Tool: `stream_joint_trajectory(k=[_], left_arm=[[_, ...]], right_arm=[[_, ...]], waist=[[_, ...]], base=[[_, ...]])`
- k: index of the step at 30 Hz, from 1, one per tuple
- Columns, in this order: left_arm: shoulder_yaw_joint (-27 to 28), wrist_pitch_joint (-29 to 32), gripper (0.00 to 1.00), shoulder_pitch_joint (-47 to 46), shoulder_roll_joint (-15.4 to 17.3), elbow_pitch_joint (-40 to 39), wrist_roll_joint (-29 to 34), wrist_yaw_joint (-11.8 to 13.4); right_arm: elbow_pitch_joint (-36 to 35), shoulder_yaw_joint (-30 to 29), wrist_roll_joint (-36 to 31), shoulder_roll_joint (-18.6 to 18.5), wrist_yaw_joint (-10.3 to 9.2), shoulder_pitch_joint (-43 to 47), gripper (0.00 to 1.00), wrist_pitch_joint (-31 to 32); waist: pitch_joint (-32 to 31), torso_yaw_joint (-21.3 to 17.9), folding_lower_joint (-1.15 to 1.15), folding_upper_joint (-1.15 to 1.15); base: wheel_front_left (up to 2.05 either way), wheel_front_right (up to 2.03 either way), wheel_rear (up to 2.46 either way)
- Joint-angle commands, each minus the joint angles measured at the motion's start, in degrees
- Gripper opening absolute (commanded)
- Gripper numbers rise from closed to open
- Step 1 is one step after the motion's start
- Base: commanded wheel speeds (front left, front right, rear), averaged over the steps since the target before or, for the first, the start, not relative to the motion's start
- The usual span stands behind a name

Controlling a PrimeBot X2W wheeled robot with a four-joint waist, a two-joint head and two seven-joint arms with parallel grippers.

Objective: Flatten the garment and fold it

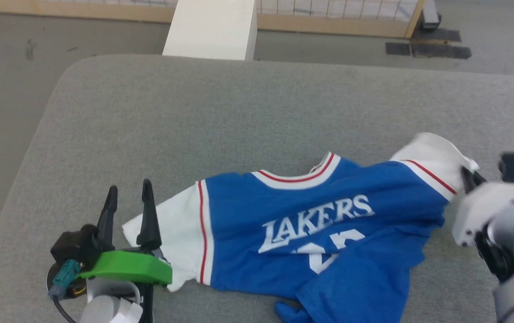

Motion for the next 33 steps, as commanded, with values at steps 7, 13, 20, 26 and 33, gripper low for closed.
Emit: stream_joint_trajectory(k=[7,13,20,26,33], left_arm=[[1.2,-0.2,1.00,3.3,-0.1,0.6,1.8,-0.2],[1.4,-0.2,1.00,4.2,-0.1,1.3,2.7,-0.9],[0.0,-0.2,1.00,3.1,-0.1,5.0,3.8,-1.7],[-1.5,5.3,1.00,-1.4,0.8,9.5,4.2,-1.6],[-2.1,21.5,1.00,-8.9,3.7,15.0,5.4,1.3]], right_arm=[[-9.4,-12.3,-0.6,4.9,-0.10,12.9,0.00,-1.0],[-6.8,-15.6,8.5,5.4,-0.10,19.6,0.00,4.1],[-1.2,-14.1,12.0,5.4,-0.10,20.8,0.46,4.5],[-5.5,-12.5,10.0,5.4,-0.10,21.2,1.00,-3.3],[-16.7,-5.0,4.6,5.4,-0.10,24.7,1.00,-15.1]], waist=[[-5.5,-4.5,0.00,0.30],[-6.5,-6.4,0.00,0.30],[-6.4,-7.4,0.00,0.30],[-6.0,-7.4,0.00,0.30],[-4.7,-8.8,0.00,0.30]], base=[[0.00,0.00,0.00],[0.00,0.00,0.00],[0.00,0.00,0.00],[0.00,0.00,0.00],[0.00,0.00,0.00]])
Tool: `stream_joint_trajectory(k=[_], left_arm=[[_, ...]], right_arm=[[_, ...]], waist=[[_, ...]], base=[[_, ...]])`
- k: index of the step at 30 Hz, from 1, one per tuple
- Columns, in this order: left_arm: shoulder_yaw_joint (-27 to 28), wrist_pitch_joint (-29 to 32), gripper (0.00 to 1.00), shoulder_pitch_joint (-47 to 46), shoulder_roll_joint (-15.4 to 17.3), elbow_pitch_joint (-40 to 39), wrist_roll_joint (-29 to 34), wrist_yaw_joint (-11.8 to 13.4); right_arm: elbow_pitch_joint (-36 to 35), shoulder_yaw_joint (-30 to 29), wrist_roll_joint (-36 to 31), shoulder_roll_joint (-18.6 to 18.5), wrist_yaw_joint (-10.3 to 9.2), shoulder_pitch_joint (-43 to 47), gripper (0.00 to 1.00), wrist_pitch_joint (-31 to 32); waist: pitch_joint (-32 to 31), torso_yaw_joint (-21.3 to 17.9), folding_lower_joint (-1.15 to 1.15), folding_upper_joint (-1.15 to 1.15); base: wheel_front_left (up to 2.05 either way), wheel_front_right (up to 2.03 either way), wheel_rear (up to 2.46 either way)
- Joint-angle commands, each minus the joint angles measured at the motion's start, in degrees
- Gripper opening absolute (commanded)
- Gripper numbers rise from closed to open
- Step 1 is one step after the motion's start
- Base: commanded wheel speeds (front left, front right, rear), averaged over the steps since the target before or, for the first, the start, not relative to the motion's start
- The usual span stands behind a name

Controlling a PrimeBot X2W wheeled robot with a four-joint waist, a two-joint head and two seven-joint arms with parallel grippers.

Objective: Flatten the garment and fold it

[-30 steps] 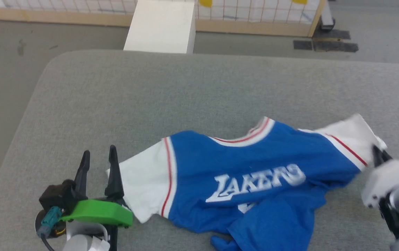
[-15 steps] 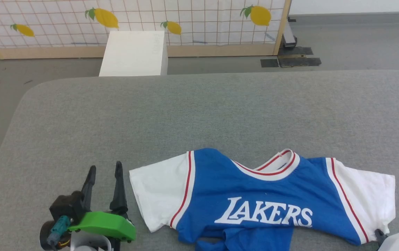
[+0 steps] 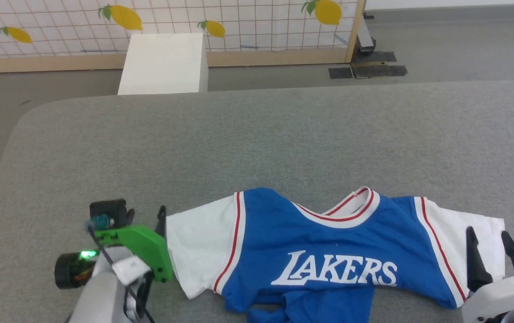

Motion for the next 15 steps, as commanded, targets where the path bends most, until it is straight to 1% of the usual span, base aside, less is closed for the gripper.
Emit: stream_joint_trajectory(k=[1,5,9,11,15], left_arm=[[0.0,2.8,1.00,-2.2,1.0,0.7,0.6,0.7],[-0.4,11.7,1.00,-5.3,2.7,2.3,0.8,1.5],[-0.5,19.6,1.00,-7.4,3.7,4.1,0.4,2.2],[-0.8,23.0,1.00,-8.2,4.3,5.0,0.7,2.7],[-1.5,28.0,1.00,-9.1,4.6,6.1,0.1,2.3]], right_arm=[[-1.7,1.7,-1.2,0.0,-0.09,1.5,1.00,-1.4],[-5.3,4.7,-2.0,0.0,-0.09,2.4,1.00,-2.7],[-7.2,6.2,-2.0,0.0,-0.09,1.9,1.00,-2.8],[-7.9,6.9,-1.8,0.0,-0.09,1.4,1.00,-2.8],[-8.4,7.6,-1.2,0.0,-0.09,0.5,1.00,-2.9]], waist=[[0.7,-1.0,0.00,0.30],[2.1,-2.4,0.00,0.30],[3.8,-3.7,0.00,0.30],[4.6,-4.3,0.00,0.30],[5.8,-5.4,0.00,0.30]], base=[[0.00,0.00,0.00],[0.00,0.00,0.00],[0.00,0.00,0.00],[0.00,0.00,0.00],[0.00,0.00,0.00]])
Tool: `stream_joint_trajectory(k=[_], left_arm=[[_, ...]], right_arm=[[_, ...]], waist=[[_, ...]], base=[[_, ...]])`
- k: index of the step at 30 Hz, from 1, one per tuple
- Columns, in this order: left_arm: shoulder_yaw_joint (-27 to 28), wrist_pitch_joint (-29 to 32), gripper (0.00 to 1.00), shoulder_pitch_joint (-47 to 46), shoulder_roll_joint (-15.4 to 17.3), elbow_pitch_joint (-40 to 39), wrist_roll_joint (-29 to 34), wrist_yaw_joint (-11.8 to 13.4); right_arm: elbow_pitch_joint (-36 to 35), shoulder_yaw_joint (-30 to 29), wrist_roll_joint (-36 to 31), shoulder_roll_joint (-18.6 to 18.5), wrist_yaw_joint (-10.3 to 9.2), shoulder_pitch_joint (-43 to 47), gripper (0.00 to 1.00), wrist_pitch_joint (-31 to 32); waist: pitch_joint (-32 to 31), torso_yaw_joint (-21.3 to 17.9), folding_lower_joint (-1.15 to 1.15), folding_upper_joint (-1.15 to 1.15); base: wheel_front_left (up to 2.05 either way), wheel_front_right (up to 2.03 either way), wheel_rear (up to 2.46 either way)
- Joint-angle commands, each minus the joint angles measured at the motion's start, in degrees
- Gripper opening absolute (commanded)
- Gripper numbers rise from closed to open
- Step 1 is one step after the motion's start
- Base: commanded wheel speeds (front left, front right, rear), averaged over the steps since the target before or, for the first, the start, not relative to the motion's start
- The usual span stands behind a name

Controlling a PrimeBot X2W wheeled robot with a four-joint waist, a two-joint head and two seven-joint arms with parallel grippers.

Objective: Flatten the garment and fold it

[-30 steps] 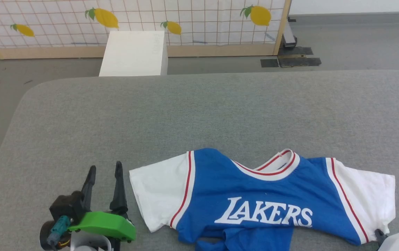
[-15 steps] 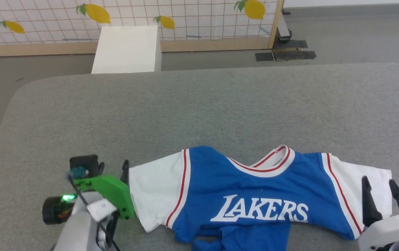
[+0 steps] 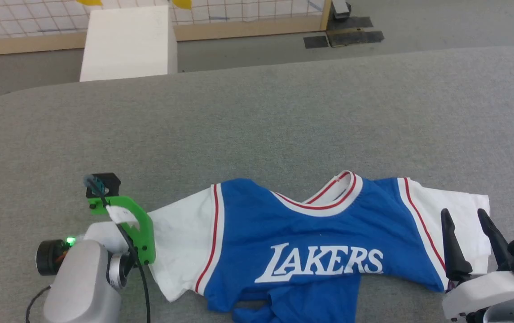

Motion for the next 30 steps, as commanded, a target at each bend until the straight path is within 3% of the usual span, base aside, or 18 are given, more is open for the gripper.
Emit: stream_joint_trajectory(k=[1,7,8,9,10,11,22,26,30], left_arm=[[-0.5,1.5,1.00,-0.8,0.1,0.5,-0.5,-0.3],[-1.5,7.7,1.00,-0.1,-0.9,0.6,-2.8,-1.9],[-1.7,8.6,0.95,0.2,-0.9,0.4,-3.1,-2.1],[-2.0,9.8,0.49,0.5,-0.9,0.2,-3.4,-2.4],[-2.2,10.7,0.35,0.7,-0.8,0.0,-3.5,-2.6],[-2.3,11.1,0.00,0.9,-0.6,-0.4,-3.5,-2.7],[-3.0,11.4,0.00,2.8,0.7,-3.4,-3.6,-2.8],[-3.1,11.4,0.00,3.5,1.0,-4.2,-3.9,-2.9],[-2.9,11.5,0.00,3.9,1.4,-5.6,-4.2,-2.5]], right_arm=[[-0.3,0.2,0.4,0.0,-0.09,-0.9,1.00,-0.4],[0.1,0.5,1.0,0.0,-0.09,-1.3,1.00,-0.5],[0.2,0.4,1.1,0.0,-0.09,-1.3,1.00,-0.6],[0.3,0.2,1.1,0.0,-0.09,-1.3,1.00,-0.5],[0.3,0.1,1.1,0.0,-0.09,-1.3,1.00,-0.5],[0.4,0.0,1.1,0.0,-0.09,-1.3,1.00,-0.5],[2.4,-3.1,-1.5,-1.0,-0.09,-5.4,1.00,1.6],[7.0,-7.0,-2.1,-2.6,-0.09,-10.9,1.00,6.2],[14.3,-11.5,-2.2,-3.3,-0.09,-17.0,1.00,14.6]], waist=[[1.3,-1.3,0.00,0.30],[2.0,-2.2,0.00,0.30],[2.0,-2.3,0.00,0.30],[2.1,-2.4,0.00,0.30],[2.0,-2.4,0.00,0.30],[2.0,-2.5,0.00,0.30],[0.8,-1.9,0.00,0.30],[0.5,-1.3,0.00,0.30],[0.9,-0.3,0.00,0.30]], base=[[0.00,0.00,0.00],[0.00,0.00,0.00],[0.00,0.00,0.00],[0.00,0.00,0.00],[0.00,0.00,0.00],[0.00,0.00,0.00],[0.00,0.00,0.00],[0.00,0.00,0.00],[0.00,0.00,0.00]])
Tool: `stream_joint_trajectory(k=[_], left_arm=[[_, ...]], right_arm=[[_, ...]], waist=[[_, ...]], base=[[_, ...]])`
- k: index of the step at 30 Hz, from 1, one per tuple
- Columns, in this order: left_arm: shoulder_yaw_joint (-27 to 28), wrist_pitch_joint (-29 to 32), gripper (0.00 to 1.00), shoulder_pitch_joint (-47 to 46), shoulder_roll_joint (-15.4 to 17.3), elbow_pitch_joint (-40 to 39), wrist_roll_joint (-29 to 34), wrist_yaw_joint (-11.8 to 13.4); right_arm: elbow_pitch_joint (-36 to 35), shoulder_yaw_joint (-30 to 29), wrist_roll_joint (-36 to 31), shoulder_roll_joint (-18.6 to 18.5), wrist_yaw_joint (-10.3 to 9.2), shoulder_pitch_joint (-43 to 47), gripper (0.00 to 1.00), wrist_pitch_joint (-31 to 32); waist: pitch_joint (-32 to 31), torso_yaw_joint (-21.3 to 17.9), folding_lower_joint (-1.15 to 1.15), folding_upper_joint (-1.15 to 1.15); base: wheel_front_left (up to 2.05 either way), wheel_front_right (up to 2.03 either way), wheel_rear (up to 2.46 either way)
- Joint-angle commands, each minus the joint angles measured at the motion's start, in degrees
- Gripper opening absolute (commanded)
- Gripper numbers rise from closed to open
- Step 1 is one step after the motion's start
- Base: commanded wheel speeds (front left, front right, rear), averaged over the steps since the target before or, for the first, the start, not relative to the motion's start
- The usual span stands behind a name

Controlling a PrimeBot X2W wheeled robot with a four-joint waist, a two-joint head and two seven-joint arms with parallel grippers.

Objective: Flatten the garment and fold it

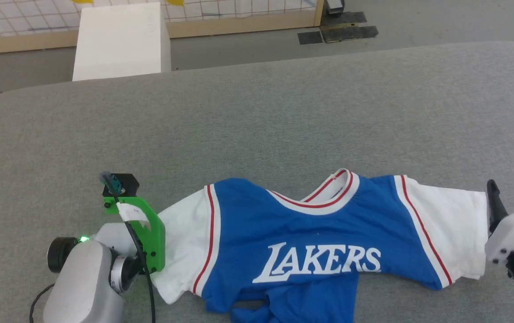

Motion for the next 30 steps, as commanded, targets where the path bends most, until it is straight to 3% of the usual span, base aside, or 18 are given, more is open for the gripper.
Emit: stream_joint_trajectory(k=[1,9,17,18,19,20,22,26,30], left_arm=[[-0.2,0.9,0.00,2.3,0.5,0.5,-0.4,0.0],[-0.8,1.6,0.00,1.1,0.6,-3.0,-0.8,0.0],[-1.2,1.9,0.00,0.0,0.8,-5.1,-1.2,-0.2],[-1.2,1.9,0.00,0.0,1.0,-5.3,-1.2,-0.1],[-1.2,2.0,0.00,0.0,1.1,-5.4,-1.3,-0.1],[-1.2,2.0,0.00,0.1,1.1,-5.6,-1.4,-0.1],[-1.2,2.3,0.00,0.2,1.3,-5.8,-1.6,-0.2],[-1.2,2.7,0.00,0.6,1.5,-6.2,-2.1,-0.3],[-1.2,1.2,0.00,0.4,2.0,-7.3,-3.0,-1.7]], right_arm=[[2.3,-1.1,-0.3,-0.3,-0.09,-2.6,1.00,2.9],[14.9,-9.5,-2.8,-1.1,-0.09,-13.3,1.00,18.5],[20.7,-10.1,-5.2,-2.4,-0.09,-17.6,1.00,28.6],[21.1,-9.8,-5.3,-2.5,-0.09,-17.8,0.92,30.1],[21.4,-9.6,-5.5,-2.6,-0.09,-17.8,0.67,31.5],[21.5,-9.3,-5.6,-2.8,-0.09,-17.8,0.33,32.9],[21.3,-8.9,-5.6,-2.9,-0.09,-17.7,0.00,35.5],[19.2,-7.7,-5.2,-2.9,-0.09,-16.7,0.00,39.5],[15.1,-5.7,-3.6,-3.2,-0.09,-15.3,0.00,39.6]], waist=[[0.6,0.7,0.00,0.30],[3.9,3.8,0.00,0.30],[6.6,5.5,0.00,0.30],[6.8,5.5,0.00,0.30],[6.9,5.6,0.00,0.30],[7.0,5.6,0.00,0.30],[7.1,5.5,0.00,0.30],[6.9,5.2,0.00,0.30],[6.7,4.9,0.00,0.30]], base=[[0.00,0.00,0.00],[0.00,0.00,0.00],[0.00,0.00,0.00],[0.00,0.00,0.00],[0.00,0.00,0.00],[0.00,0.00,0.00],[0.00,0.00,0.00],[0.00,0.00,0.00],[0.00,0.00,0.00]])
